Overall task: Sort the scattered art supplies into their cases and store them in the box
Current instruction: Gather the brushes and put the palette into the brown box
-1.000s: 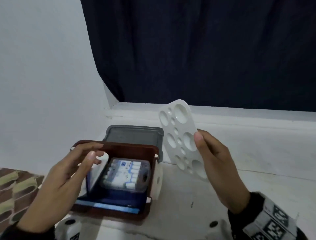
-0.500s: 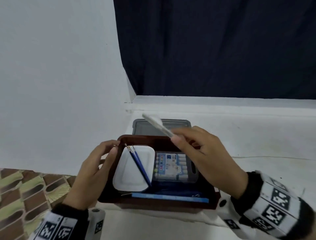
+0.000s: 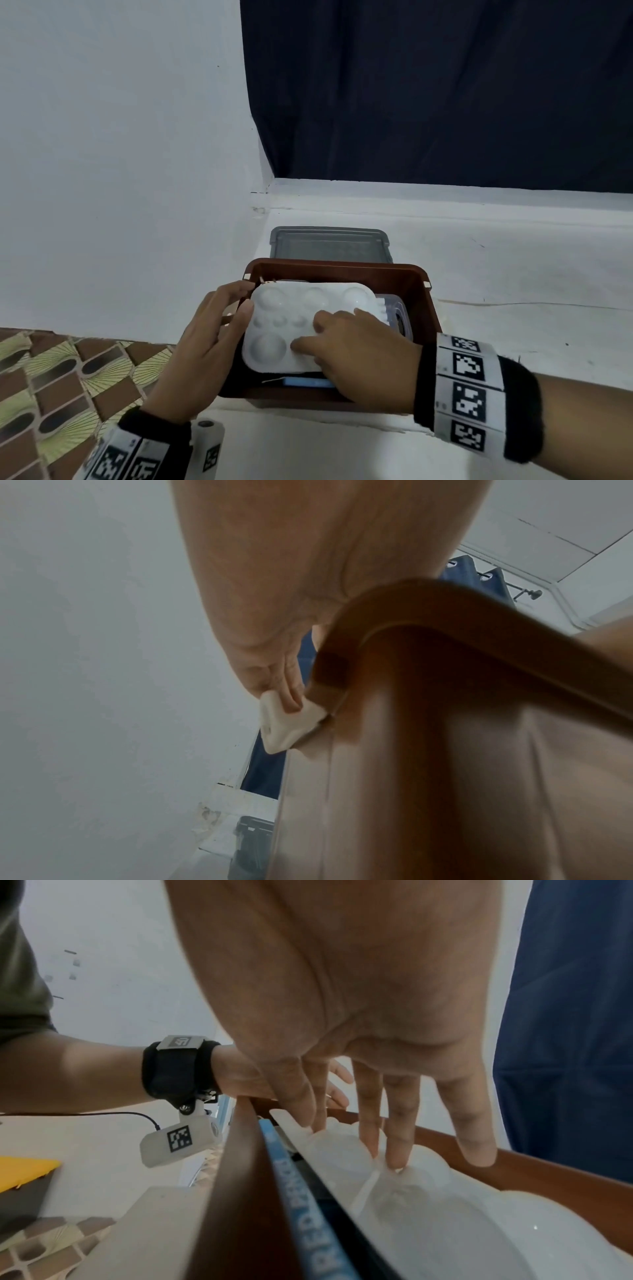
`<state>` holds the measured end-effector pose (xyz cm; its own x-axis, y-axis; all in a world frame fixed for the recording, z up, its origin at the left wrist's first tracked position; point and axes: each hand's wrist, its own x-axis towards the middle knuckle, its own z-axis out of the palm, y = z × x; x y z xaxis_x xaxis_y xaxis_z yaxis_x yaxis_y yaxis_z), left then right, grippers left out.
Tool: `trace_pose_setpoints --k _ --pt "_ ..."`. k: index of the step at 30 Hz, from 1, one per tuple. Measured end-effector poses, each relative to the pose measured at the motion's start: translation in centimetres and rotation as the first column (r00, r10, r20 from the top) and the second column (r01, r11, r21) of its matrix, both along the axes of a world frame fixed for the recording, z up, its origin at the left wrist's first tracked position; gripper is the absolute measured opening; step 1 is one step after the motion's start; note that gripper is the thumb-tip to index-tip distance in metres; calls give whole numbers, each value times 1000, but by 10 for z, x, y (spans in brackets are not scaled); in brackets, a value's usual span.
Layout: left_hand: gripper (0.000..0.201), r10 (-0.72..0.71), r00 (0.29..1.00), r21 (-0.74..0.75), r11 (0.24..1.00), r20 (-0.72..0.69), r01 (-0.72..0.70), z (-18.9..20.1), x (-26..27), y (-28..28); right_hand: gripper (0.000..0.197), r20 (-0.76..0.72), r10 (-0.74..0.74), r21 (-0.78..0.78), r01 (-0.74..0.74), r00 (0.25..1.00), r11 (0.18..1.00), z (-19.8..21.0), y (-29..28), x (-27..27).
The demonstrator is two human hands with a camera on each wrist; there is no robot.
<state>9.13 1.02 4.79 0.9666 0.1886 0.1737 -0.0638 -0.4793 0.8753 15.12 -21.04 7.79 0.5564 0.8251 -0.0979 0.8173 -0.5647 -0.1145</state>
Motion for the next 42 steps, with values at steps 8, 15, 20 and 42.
trace_pose_setpoints --k 8,15,20,42 --pt "39 -104 994 157 982 16 101 18 5 12 42 -52 3 134 4 999 991 24 -11 1" --pt "27 -138 990 227 966 31 127 58 47 27 33 42 -238 316 213 970 924 56 -50 67" --pt "48 -141 979 217 961 -148 171 63 108 54 22 -29 -417 351 400 908 847 45 -75 140" --pt "40 -179 758 225 890 -627 396 -29 258 63 38 -503 -510 68 619 698 782 -72 -77 283"
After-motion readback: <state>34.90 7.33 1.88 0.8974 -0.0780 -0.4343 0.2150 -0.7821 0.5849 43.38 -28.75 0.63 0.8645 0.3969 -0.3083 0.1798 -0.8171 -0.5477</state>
